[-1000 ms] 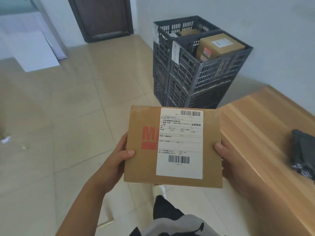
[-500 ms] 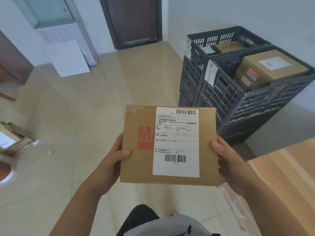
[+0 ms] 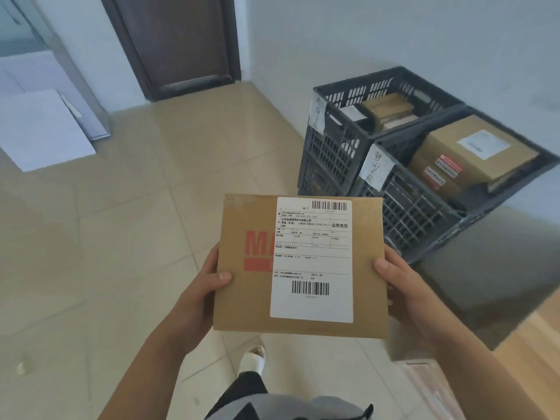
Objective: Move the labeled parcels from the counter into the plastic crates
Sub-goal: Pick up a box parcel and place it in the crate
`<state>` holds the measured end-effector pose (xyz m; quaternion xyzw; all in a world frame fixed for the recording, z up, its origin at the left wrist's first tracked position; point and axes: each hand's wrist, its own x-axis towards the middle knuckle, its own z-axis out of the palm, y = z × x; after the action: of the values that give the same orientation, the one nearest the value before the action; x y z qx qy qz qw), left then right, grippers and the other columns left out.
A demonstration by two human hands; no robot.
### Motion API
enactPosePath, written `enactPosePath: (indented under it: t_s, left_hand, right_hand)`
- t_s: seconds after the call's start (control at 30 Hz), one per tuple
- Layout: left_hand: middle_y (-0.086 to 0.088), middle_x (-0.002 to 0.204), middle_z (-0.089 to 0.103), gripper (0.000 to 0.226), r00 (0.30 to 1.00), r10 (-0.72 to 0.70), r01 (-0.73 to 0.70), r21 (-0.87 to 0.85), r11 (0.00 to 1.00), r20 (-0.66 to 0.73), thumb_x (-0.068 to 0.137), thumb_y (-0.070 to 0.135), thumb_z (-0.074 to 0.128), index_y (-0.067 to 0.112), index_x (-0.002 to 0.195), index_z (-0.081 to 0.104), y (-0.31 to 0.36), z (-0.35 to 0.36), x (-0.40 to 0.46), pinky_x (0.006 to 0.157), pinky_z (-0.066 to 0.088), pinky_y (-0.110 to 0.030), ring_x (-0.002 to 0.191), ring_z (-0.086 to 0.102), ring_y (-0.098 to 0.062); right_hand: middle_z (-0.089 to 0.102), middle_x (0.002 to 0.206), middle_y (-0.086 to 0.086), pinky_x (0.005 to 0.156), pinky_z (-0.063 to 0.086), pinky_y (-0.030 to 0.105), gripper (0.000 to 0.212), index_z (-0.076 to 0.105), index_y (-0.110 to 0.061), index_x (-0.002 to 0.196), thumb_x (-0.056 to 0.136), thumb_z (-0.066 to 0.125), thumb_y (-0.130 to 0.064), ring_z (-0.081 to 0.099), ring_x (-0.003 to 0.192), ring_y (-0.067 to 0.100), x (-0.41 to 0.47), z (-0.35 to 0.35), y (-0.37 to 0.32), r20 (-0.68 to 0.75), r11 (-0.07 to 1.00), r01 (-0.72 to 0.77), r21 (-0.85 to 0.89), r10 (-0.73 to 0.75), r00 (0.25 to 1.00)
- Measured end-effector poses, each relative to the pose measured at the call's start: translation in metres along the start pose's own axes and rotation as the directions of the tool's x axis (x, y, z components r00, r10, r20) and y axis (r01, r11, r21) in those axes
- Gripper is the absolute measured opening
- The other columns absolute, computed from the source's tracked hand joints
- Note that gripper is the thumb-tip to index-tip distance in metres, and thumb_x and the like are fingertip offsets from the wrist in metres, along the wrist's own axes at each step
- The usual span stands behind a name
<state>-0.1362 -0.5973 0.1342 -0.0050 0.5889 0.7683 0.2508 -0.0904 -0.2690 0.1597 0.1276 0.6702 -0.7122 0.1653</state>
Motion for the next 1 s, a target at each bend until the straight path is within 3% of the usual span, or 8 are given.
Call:
enactPosePath:
  t_s: [0.17,0.3,0.5,0.67,0.83,0.9,1.0]
  left_hand:
    - [-0.006,0.141,0.065,0.066,0.982,-0.057,0.051,0.036,0.998,0.178,0.072,0.042,0.070,0.041,0.137,0.060,0.044,-0.037,0.076,0.089,0.061,-0.042,0.125,0.066,-0.033]
    - [-0.005,0.140,0.066,0.062,0.936,-0.134,0.107,0.098,0.989,0.324,0.072,0.042,0.070,0.042,0.134,0.062,0.059,-0.038,0.135,0.087,0.061,-0.036,0.123,0.067,-0.030]
    - [-0.006,0.142,0.064,0.079,0.854,-0.210,0.123,0.208,0.970,0.475,0.064,0.058,0.087,0.042,0.137,0.060,0.075,-0.006,0.222,0.092,0.059,-0.039,0.127,0.065,-0.031]
    - [-0.006,0.143,0.063,0.070,0.846,-0.217,0.064,0.311,0.948,0.487,0.073,0.050,0.074,0.039,0.141,0.057,0.101,0.035,0.307,0.103,0.049,-0.051,0.130,0.062,-0.031]
    - [-0.009,0.143,0.064,0.063,0.893,-0.163,0.009,0.346,0.938,0.419,0.091,0.052,0.053,0.022,0.147,0.055,0.138,0.091,0.395,0.113,0.040,-0.064,0.135,0.057,-0.035]
    - [-0.010,0.140,0.066,0.057,0.891,-0.179,-0.004,0.404,0.915,0.416,0.100,0.048,0.042,0.019,0.147,0.055,0.148,0.117,0.430,0.108,0.045,-0.060,0.131,0.060,-0.034]
    - [-0.008,0.125,0.071,0.051,0.876,-0.203,-0.018,0.451,0.892,0.437,0.113,0.040,0.028,0.012,0.146,0.055,0.152,0.152,0.475,0.087,0.052,-0.040,0.111,0.065,-0.026]
  right_hand:
    - [0.072,0.130,-0.008,0.091,0.053,0.047,0.087,0.047,-0.051,0.144,0.064,0.073,-0.074,0.073,0.114,0.020,0.031,0.022,-0.022,-0.157,0.999,0.006,0.046,0.002,0.988]
    - [0.072,0.131,-0.007,0.099,0.053,0.058,0.087,0.050,-0.049,0.143,0.063,0.072,-0.075,0.072,0.116,0.024,0.041,0.020,-0.025,-0.307,0.995,-0.014,0.097,0.043,0.951]
    - [0.068,0.138,-0.006,0.104,0.048,0.063,0.079,0.050,-0.052,0.144,0.070,0.070,-0.073,0.068,0.123,0.026,0.066,-0.018,-0.026,-0.416,0.982,0.033,0.187,0.049,0.908]
    - [0.069,0.137,-0.002,0.108,0.045,0.064,0.078,0.060,-0.045,0.135,0.066,0.077,-0.077,0.068,0.122,0.028,0.112,-0.073,-0.039,-0.472,0.964,0.094,0.248,0.035,0.881]
    - [0.066,0.139,0.014,0.110,0.030,0.081,0.070,0.059,-0.034,0.139,0.077,0.078,-0.060,0.060,0.128,0.049,0.156,-0.135,-0.064,-0.500,0.888,0.248,0.388,-0.023,0.866]
    - [0.067,0.139,0.013,0.108,0.039,0.075,0.069,0.058,-0.036,0.140,0.078,0.079,-0.057,0.063,0.127,0.044,0.168,-0.160,-0.075,-0.526,0.882,0.274,0.383,-0.036,0.850]
    - [0.069,0.136,0.008,0.095,0.051,0.054,0.080,0.058,-0.043,0.139,0.066,0.086,-0.063,0.069,0.121,0.033,0.180,-0.194,-0.089,-0.567,0.902,0.300,0.311,-0.077,0.820]
